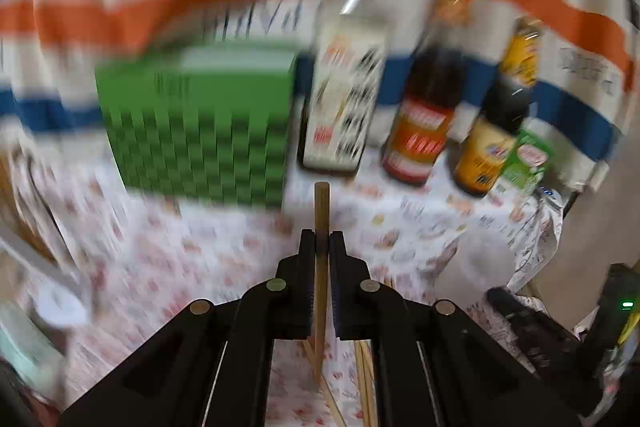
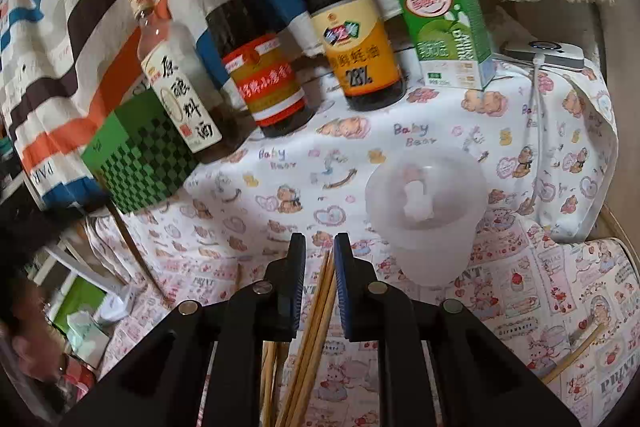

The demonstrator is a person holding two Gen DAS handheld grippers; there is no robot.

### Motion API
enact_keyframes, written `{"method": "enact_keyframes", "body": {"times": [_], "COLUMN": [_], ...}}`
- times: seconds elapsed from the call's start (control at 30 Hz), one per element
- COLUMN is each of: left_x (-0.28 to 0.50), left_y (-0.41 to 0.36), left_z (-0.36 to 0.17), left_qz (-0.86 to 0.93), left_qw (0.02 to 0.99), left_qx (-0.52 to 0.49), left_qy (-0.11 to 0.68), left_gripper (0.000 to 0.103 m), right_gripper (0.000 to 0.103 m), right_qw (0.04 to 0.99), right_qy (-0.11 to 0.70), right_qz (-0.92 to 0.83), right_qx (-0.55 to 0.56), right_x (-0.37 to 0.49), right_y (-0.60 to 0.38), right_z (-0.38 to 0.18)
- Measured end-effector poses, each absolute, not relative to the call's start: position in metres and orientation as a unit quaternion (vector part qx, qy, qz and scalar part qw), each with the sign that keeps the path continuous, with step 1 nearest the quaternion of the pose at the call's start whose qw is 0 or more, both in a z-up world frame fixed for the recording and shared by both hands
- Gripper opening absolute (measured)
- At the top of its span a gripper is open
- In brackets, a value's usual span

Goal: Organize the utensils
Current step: 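Grasp a wooden chopstick with the left tool while the right tool holds its chopstick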

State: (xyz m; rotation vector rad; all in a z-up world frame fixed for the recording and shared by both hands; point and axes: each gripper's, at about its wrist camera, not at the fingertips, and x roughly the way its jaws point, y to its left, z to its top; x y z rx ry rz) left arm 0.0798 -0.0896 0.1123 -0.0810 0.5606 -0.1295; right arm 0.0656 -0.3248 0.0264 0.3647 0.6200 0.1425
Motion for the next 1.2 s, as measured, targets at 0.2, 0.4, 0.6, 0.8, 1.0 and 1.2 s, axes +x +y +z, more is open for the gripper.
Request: {"method": "enact_keyframes", "body": {"times": [0.2,0.4,0.6,0.8,1.0,1.2], "left_x": [0.038,0.04,0.033,0.019,0.019,0.02], "left_y": [-0.079,-0.026,0.013,0.035,0.046,0.045], "left_z": [0.132,0.088,0.064,0.069,0.063,0.061], "left_qz": [-0.074,-0.042,-0.052,-0.001,0.015,0.049], "left_qw": [0.984,0.98,0.976,0.982,0.981,0.984], "left_qx": [-0.049,-0.147,-0.185,-0.18,-0.187,-0.163], "left_qy": [0.154,0.128,0.101,0.061,0.057,0.054], "left_gripper": [0.006,0.006,0.006,0.006,0.006,0.006], "right_gripper": [0.017,0.033,0.057,0.057,0.025,0.018], "right_qw": [0.931,0.928,0.926,0.901,0.839,0.813], "right_qy": [0.32,0.337,0.351,0.427,0.535,0.578], "right_qz": [0.076,0.094,0.072,0.073,0.095,0.057], "right_qx": [0.157,0.128,0.12,0.026,0.007,-0.038], "right_x": [0.07,0.074,0.084,0.131,0.187,0.223], "right_y": [-0.312,-0.295,-0.281,-0.234,-0.191,-0.17], "right_z": [0.018,0.012,0.014,0.015,-0.019,-0.052]}}
